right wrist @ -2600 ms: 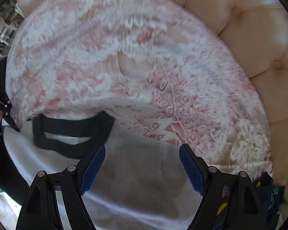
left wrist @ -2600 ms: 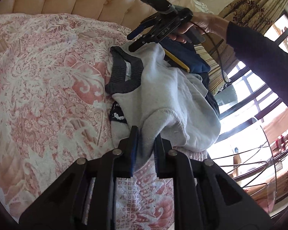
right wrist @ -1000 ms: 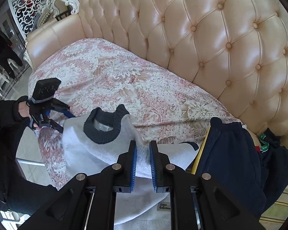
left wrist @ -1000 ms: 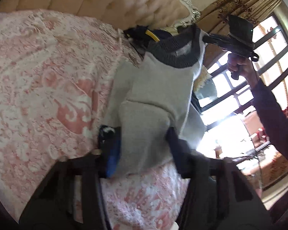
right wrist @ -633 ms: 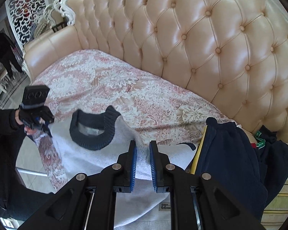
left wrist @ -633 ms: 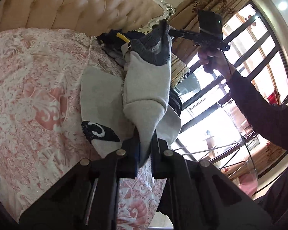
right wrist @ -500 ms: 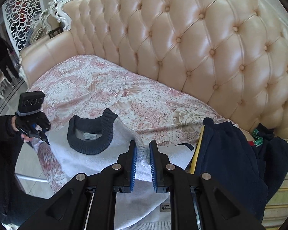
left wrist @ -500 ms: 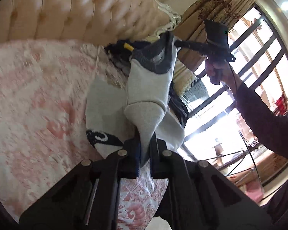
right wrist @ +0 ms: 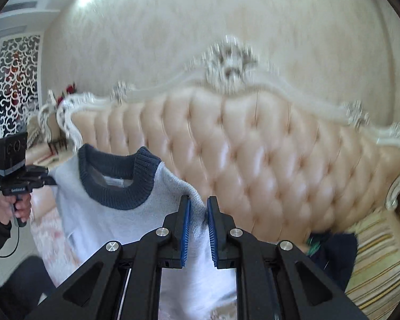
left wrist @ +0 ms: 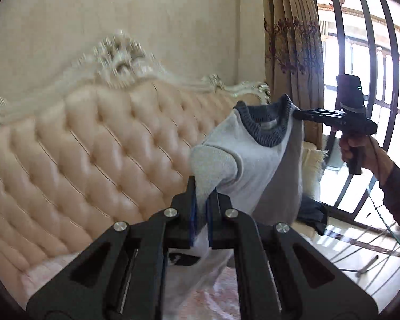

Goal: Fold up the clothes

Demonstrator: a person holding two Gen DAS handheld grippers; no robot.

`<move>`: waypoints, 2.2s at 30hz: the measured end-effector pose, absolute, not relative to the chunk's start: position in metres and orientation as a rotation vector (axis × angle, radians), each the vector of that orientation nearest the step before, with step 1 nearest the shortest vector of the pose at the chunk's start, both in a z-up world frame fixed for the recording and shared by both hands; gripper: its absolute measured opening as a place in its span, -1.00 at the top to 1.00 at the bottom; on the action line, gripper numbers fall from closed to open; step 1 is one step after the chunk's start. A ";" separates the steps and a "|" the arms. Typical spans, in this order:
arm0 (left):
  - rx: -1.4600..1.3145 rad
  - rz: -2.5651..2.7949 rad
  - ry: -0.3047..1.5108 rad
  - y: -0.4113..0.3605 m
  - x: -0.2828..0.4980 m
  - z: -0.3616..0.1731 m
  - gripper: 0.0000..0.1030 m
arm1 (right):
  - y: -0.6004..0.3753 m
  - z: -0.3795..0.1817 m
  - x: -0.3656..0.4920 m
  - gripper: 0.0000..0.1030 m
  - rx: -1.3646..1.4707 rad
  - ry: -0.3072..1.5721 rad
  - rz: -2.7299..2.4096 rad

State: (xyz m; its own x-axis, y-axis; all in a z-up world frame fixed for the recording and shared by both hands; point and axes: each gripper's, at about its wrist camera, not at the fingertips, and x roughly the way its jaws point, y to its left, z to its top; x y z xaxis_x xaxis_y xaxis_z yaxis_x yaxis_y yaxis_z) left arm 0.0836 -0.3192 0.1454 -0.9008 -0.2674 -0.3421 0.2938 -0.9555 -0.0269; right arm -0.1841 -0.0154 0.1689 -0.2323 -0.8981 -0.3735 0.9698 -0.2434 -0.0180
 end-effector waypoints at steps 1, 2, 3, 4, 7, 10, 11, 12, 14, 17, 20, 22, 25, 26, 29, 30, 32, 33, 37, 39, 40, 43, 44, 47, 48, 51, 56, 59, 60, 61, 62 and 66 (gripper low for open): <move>0.470 -2.782 0.066 -0.316 0.092 0.163 0.85 | -0.014 0.181 -0.174 0.75 0.316 0.272 -1.803; 0.454 -2.759 0.037 -0.312 0.104 0.173 0.85 | -0.013 0.193 -0.164 0.76 0.297 0.256 -1.810; 0.438 -2.735 0.008 -0.308 0.116 0.183 0.85 | -0.011 0.204 -0.153 0.76 0.279 0.243 -1.815; 0.423 -2.711 -0.020 -0.304 0.128 0.194 0.85 | -0.010 0.213 -0.140 0.76 0.256 0.241 -1.821; 0.386 -2.658 -0.042 -0.295 0.176 0.209 0.85 | -0.009 0.232 -0.099 0.76 0.190 0.250 -1.822; 0.375 -2.570 -0.049 -0.289 0.219 0.212 0.85 | -0.010 0.240 -0.055 0.84 0.127 0.277 -1.835; 0.375 -2.561 -0.031 -0.288 0.234 0.209 0.85 | -0.008 0.242 -0.041 1.00 0.110 0.266 -1.843; 0.376 -2.552 -0.014 -0.286 0.249 0.207 0.86 | -0.005 0.244 -0.033 1.00 0.105 0.244 -1.845; 0.410 -2.529 0.008 -0.283 0.268 0.194 0.86 | -0.005 0.241 -0.016 1.00 0.136 0.207 -1.822; 0.536 -2.480 0.043 -0.288 0.270 0.154 0.86 | -0.020 0.208 0.009 1.00 0.160 0.283 -1.816; 0.673 -2.427 0.075 -0.298 0.267 0.106 0.86 | -0.030 0.144 0.024 0.99 0.240 0.272 -1.759; 0.728 -2.397 0.079 -0.300 0.269 0.085 0.86 | -0.036 0.101 0.034 0.89 0.294 0.258 -1.720; 0.767 -2.373 0.068 -0.294 0.277 0.067 0.86 | -0.045 0.037 0.049 0.32 0.372 0.238 -1.659; 0.764 -2.375 0.063 -0.291 0.280 0.067 0.86 | -0.048 0.016 0.054 -0.46 0.398 0.231 -1.639; 0.755 -2.379 0.049 -0.284 0.288 0.068 0.86 | -0.057 -0.048 0.069 -0.98 0.475 0.211 -1.576; 0.754 -2.382 0.045 -0.282 0.289 0.070 0.86 | -0.060 -0.070 0.074 -0.98 0.500 0.204 -1.554; 0.757 -2.391 0.034 -0.279 0.290 0.074 0.86 | -0.068 -0.105 0.083 -0.98 0.553 0.188 -1.498; 0.760 -2.396 0.027 -0.277 0.290 0.077 0.86 | -0.075 -0.115 0.087 -0.98 0.580 0.177 -1.458; 0.765 -2.405 0.007 -0.271 0.290 0.086 0.86 | -0.101 -0.140 0.102 -0.98 0.642 0.106 -1.281; 0.767 -2.404 -0.005 -0.268 0.290 0.089 0.86 | -0.111 -0.151 0.112 -0.98 0.635 0.118 -1.222; 0.770 -2.407 -0.014 -0.265 0.290 0.091 0.86 | -0.117 -0.155 0.115 -0.98 0.636 0.122 -1.203; 0.776 -2.408 -0.025 -0.262 0.290 0.094 0.86 | -0.131 -0.162 0.111 -0.85 0.655 0.081 -1.168; 0.774 -2.405 -0.029 -0.260 0.290 0.095 0.86 | -0.135 -0.162 0.111 -0.36 0.667 0.066 -1.130; 0.755 -2.398 -0.033 -0.258 0.294 0.099 0.86 | -0.147 -0.159 0.118 0.91 0.679 0.081 -1.053; 0.748 -2.392 -0.037 -0.257 0.295 0.101 0.86 | -0.150 -0.157 0.122 0.92 0.680 0.098 -1.043; 0.701 -2.383 -0.054 -0.248 0.309 0.112 0.86 | -0.141 -0.140 0.119 0.93 0.669 0.103 -1.121; 0.540 -2.400 -0.073 -0.230 0.345 0.148 0.86 | -0.103 -0.055 0.095 0.93 0.547 0.106 -1.375; 0.432 -2.423 -0.084 -0.220 0.367 0.173 0.86 | -0.076 0.024 0.097 0.93 0.390 0.146 -1.478; 0.403 -2.438 -0.080 -0.217 0.373 0.181 0.86 | -0.068 0.047 0.100 0.93 0.346 0.157 -1.505; 0.386 -2.458 -0.066 -0.216 0.378 0.185 0.86 | -0.062 0.063 0.102 0.93 0.320 0.163 -1.518; 0.370 -2.478 -0.052 -0.216 0.382 0.189 0.86 | -0.055 0.079 0.106 0.93 0.298 0.171 -1.535; 0.368 -2.549 0.023 -0.219 0.390 0.178 0.86 | -0.021 0.117 0.124 0.93 0.224 0.229 -1.625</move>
